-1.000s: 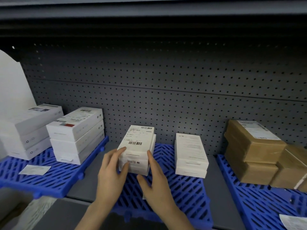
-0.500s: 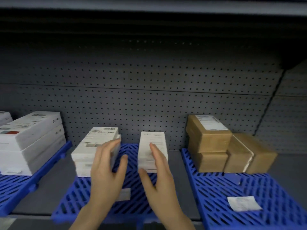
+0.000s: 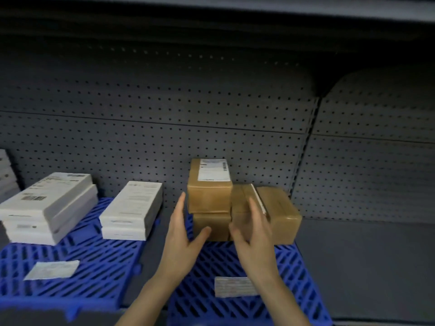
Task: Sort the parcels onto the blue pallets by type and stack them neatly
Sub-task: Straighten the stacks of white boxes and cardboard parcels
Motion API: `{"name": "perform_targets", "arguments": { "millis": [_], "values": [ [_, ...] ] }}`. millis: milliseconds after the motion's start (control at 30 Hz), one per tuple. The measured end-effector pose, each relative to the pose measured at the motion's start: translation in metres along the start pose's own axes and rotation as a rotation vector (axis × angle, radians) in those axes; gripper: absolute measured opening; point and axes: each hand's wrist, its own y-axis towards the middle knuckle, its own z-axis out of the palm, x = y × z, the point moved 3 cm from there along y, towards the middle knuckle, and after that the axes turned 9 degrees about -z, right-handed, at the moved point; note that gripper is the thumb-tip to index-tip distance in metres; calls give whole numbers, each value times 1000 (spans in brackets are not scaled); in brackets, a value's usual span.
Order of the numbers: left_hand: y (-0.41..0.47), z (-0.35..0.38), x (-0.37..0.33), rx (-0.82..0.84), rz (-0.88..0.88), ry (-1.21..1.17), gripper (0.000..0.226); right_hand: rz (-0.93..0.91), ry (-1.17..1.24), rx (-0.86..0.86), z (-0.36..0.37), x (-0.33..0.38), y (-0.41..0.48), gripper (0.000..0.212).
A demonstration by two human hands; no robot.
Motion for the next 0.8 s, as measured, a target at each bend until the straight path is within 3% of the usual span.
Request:
{"name": "perform_targets", "arguments": {
  "millis": [200, 800],
  "values": [
    [8, 16, 4, -42, -18, -17, 92, 13, 144, 153, 17, 2, 9, 73],
    [15, -10, 17, -127, -13, 101, 83, 96, 210, 82, 50, 5, -3, 68]
  ]
}}
